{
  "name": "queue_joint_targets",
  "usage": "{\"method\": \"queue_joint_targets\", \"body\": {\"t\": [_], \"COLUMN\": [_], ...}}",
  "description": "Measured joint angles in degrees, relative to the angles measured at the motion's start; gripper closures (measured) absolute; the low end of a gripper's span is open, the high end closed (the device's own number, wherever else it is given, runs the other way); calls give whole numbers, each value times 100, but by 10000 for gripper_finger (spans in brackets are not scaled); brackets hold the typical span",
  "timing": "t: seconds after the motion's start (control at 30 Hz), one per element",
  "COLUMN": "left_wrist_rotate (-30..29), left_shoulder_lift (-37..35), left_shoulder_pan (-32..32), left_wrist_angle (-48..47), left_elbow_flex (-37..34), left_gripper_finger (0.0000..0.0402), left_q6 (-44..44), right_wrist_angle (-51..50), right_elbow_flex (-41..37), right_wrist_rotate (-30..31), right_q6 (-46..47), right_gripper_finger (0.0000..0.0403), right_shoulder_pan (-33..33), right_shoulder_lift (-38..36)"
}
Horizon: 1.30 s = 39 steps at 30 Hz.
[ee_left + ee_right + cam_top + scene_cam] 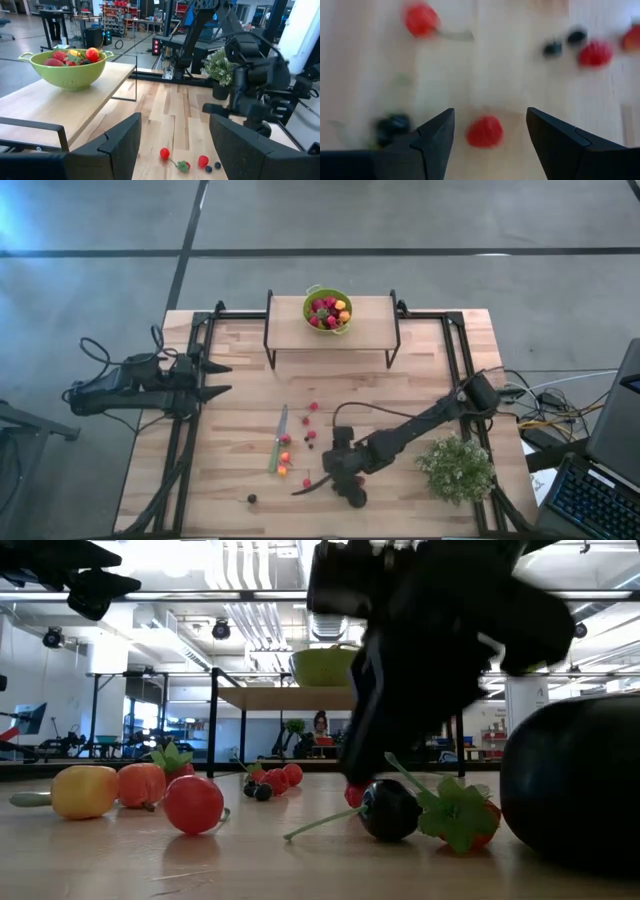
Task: Pick & Place Fruit
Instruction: Put the raspberry into the green colander on the shelf
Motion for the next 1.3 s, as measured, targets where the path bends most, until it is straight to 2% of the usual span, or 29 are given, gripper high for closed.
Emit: {"method": "queue_joint_targets", "body": {"t": [0.27, 0.4, 0.53, 0.83, 1.03, 1.3], "left_wrist_rotate": [-2, -2, -2, -2, -2, -2], "left_shoulder_lift": [4, 4, 4, 4, 4, 4], "left_shoulder_pan": [0, 0, 0, 0, 0, 0], "left_wrist_angle": [0, -2, -2, -2, -5, -4], "left_elbow_flex": [0, 0, 0, 0, 0, 0], "left_gripper_finger": [161, 161, 161, 161, 161, 161], "left_q6": [0, -1, 0, 0, 0, 0], "right_wrist_angle": [-749, -746, -712, -631, -655, -674], "right_elbow_flex": [491, 478, 470, 483, 468, 461], "right_wrist_rotate": [16, 4, -348, -393, -393, -389], "right_q6": [72, 139, 244, 231, 223, 205], "right_gripper_finger": [147, 159, 174, 199, 230, 291], "right_shoulder_pan": [-79, -79, -79, -86, -86, -90], "right_shoulder_lift": [295, 285, 315, 524, 452, 434]}}
